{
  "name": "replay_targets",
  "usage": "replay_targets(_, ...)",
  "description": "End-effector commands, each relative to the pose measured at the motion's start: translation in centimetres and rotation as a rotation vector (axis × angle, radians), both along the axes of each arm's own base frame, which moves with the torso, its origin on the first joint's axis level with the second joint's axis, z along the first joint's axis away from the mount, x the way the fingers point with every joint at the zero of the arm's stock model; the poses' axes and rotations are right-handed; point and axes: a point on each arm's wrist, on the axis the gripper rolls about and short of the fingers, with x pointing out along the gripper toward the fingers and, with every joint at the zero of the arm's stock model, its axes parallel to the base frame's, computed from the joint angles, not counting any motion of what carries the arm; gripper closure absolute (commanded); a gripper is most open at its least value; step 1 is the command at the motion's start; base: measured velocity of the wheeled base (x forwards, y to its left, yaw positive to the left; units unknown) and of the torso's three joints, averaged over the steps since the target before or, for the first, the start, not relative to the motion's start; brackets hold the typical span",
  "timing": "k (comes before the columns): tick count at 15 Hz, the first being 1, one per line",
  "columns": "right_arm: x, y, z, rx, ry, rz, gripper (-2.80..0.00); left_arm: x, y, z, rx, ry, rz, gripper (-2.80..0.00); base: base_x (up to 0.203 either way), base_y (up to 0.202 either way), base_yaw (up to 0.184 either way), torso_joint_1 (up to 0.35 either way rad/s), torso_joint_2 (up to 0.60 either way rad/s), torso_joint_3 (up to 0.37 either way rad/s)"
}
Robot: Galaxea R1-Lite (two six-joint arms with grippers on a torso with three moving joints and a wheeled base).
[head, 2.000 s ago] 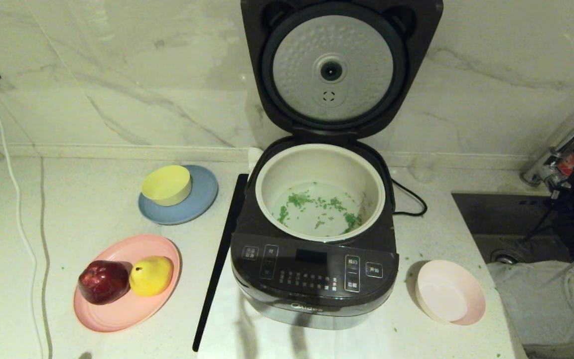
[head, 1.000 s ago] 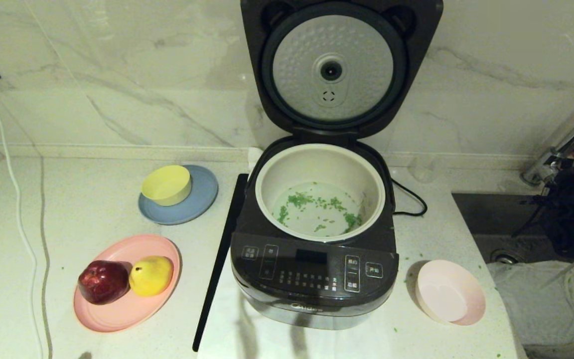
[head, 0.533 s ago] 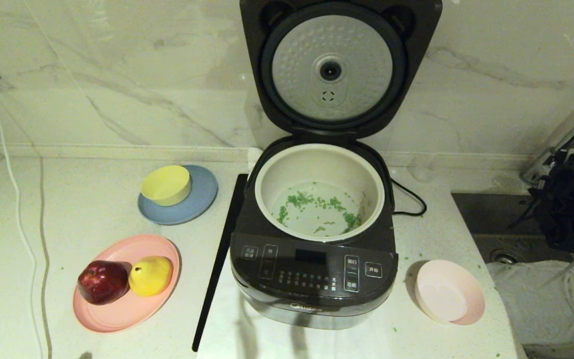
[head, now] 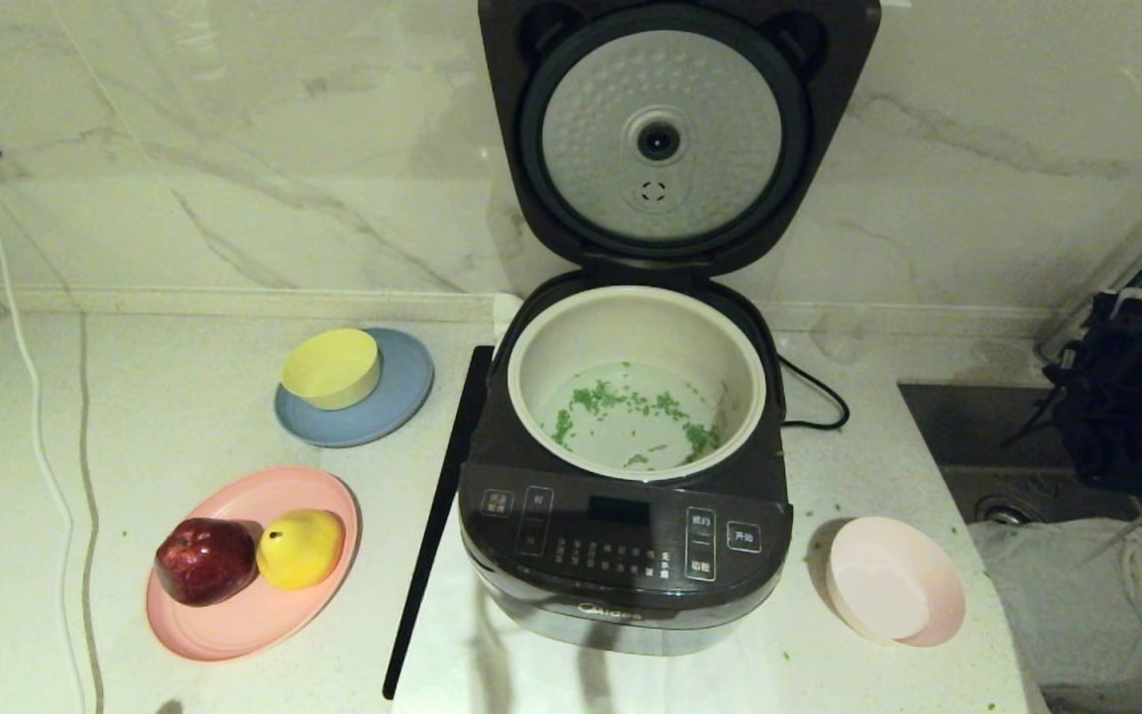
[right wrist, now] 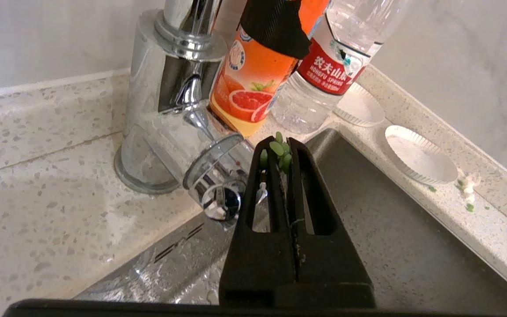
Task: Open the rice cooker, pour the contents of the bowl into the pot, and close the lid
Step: Turn off the tap
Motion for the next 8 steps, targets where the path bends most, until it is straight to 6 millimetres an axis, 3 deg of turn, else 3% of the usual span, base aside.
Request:
replay_targets(1,0.39,0.06,-0.04,-0.005,-0.015,-0.001,0.0,0.07,0.0,-0.25,0.0,0.009,-0.001,0.0,0.0,0.0,0.0,0.0,0.0,0.0)
replay_targets(8,0.87,0.92,0.51,-0.014,-0.023,0.005,0.0,0.07,0.0,-0.25,0.0,0.009,0.001,0.0,0.0,0.0,0.0,0.0,0.0,0.0)
